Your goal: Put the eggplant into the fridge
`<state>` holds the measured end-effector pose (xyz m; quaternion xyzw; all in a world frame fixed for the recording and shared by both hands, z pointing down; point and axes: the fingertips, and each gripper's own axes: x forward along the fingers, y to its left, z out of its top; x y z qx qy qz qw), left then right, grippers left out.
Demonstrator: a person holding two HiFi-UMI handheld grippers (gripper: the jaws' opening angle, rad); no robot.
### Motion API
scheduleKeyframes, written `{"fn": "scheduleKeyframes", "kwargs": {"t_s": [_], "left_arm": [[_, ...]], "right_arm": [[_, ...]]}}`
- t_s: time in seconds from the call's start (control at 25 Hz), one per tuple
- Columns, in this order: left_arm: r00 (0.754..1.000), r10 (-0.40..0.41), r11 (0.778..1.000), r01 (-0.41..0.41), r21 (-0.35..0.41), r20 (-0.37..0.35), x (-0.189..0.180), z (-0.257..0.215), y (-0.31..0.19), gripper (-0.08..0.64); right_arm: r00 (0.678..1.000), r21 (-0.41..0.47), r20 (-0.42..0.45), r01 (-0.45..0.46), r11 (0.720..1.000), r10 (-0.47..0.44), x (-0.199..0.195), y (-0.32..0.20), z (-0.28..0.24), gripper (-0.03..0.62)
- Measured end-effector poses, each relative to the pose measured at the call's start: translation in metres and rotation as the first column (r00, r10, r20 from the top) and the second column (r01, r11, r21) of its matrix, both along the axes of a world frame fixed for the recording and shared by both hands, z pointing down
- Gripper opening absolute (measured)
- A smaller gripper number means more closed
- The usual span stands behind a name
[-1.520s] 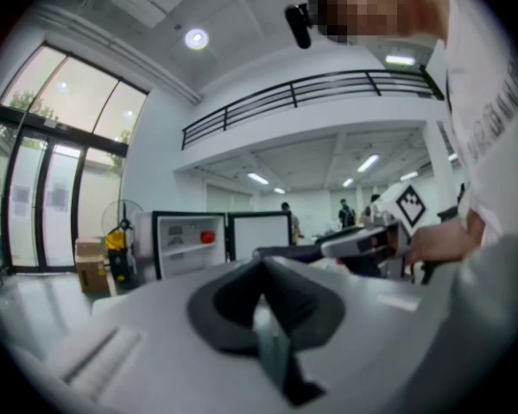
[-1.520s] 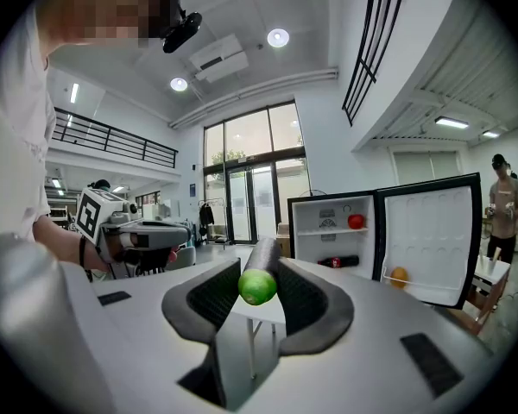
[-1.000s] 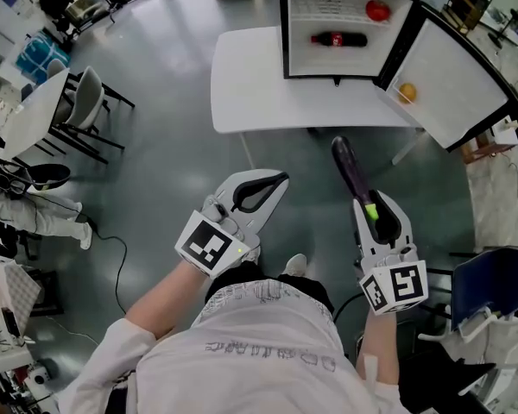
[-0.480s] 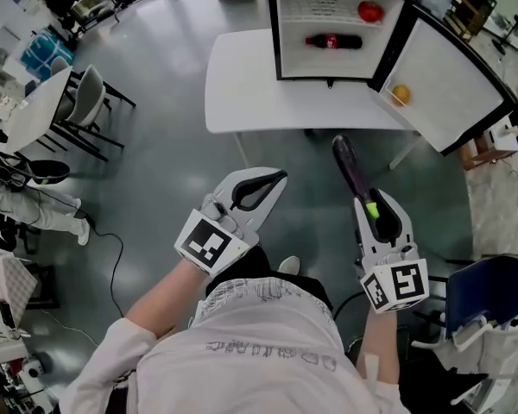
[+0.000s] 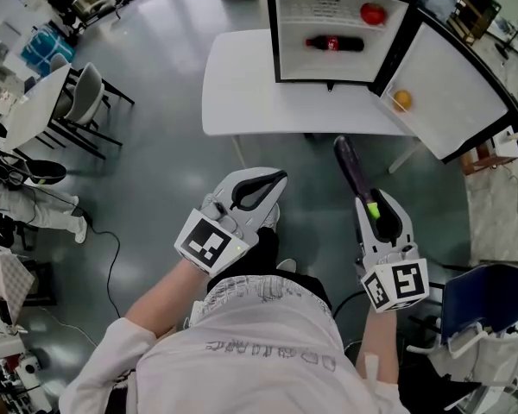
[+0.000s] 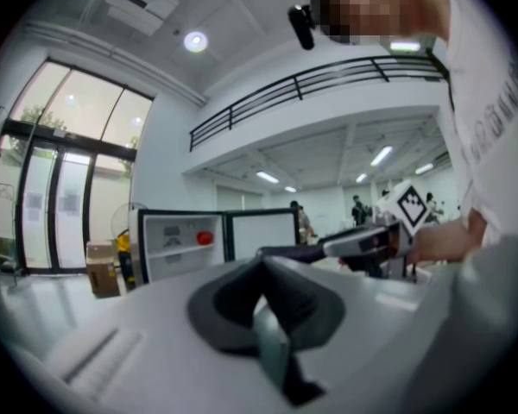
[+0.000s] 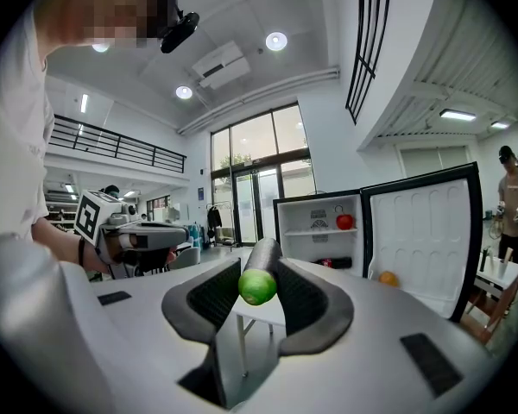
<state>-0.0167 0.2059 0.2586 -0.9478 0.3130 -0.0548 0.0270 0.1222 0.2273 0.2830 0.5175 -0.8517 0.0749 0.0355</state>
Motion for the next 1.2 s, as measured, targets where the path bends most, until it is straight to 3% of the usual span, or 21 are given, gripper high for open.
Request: {"fn": "scheduleKeyframes", "kwargs": {"t_s": [1.2], "left_arm": [[0.999,0.038,0.996,-0.038,-0.079,-0.009,-0.005,0.042,-0.182,0.008]], "right_arm": [[1.0,-0.077,-0.007,-0.031,0.997,0.03,-0.005,-0.179,0.044,0.126]]}}
